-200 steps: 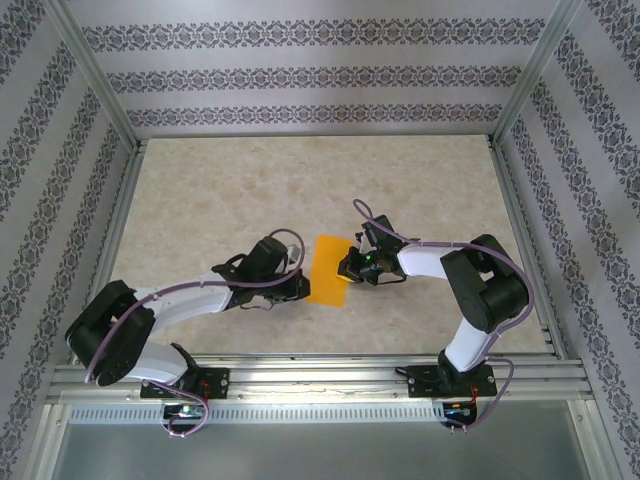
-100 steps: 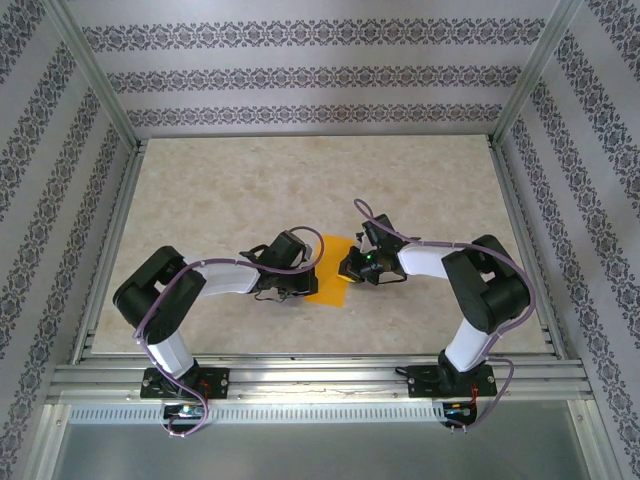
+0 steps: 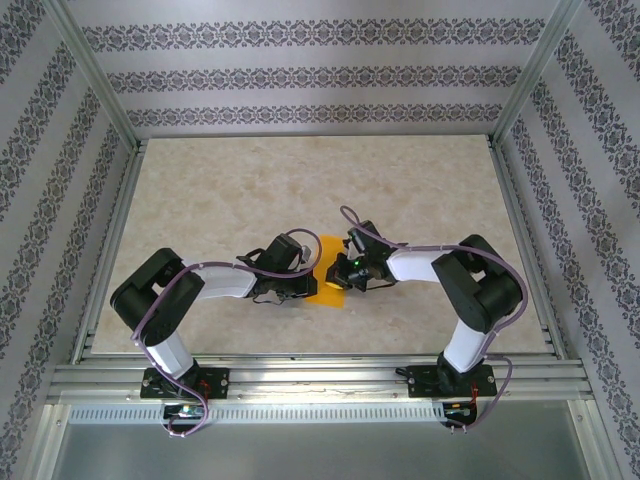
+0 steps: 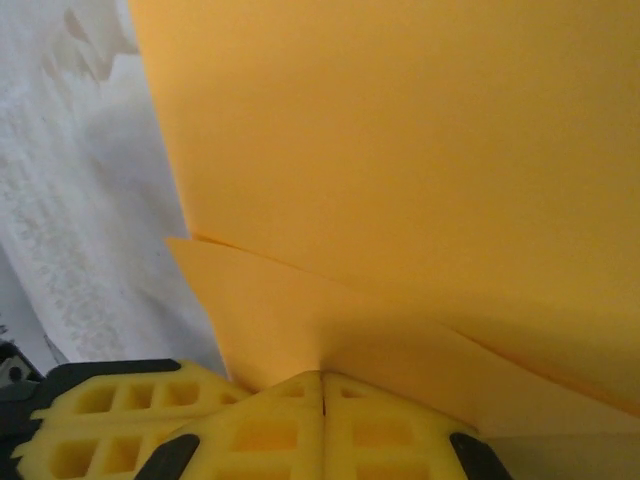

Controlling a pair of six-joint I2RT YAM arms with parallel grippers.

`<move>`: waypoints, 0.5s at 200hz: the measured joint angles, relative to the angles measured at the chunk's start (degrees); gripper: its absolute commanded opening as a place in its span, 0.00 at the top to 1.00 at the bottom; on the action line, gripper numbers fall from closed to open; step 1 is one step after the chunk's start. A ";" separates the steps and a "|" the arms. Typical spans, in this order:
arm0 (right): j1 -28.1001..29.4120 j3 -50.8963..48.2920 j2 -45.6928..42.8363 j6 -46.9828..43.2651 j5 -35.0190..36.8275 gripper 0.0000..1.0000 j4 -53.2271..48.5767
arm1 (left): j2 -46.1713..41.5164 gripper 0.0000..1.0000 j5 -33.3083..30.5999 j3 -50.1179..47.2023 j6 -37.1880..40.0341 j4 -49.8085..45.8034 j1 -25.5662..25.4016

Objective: Fold a paper plane with a square sheet of paper (pick it up from the middle)
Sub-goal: Fold the triangle a second time at the center of the table.

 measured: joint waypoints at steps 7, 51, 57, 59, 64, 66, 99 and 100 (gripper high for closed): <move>-0.50 -0.37 -0.11 0.17 -0.09 0.99 0.50 | 0.00 1.00 0.09 -0.15 -0.13 0.42 0.00; -6.84 -4.68 -2.97 0.13 -1.20 0.98 2.75 | -0.13 1.00 0.66 -2.36 -1.66 4.90 0.00; -8.15 -5.25 -3.54 0.09 -0.96 0.97 2.89 | -0.13 1.00 0.83 -2.56 -1.81 5.35 0.00; -8.57 -5.46 -3.69 0.09 -0.85 0.98 2.93 | -0.13 1.00 0.85 -2.62 -1.86 5.42 0.00; -9.49 -5.90 -4.15 0.09 -0.74 0.98 2.93 | -0.13 1.00 0.96 -2.69 -1.90 5.62 0.00; -9.84 -6.10 -4.35 0.09 -0.61 0.98 2.93 | -0.11 1.00 1.01 -2.69 -1.90 5.68 0.00; -13.38 -8.15 -6.97 -0.11 1.01 0.96 2.86 | -0.09 1.00 1.84 -3.17 -2.91 6.45 0.00; -13.44 -8.24 -7.13 -0.13 1.05 0.96 2.84 | -0.09 1.00 1.86 -3.17 -2.97 6.47 0.00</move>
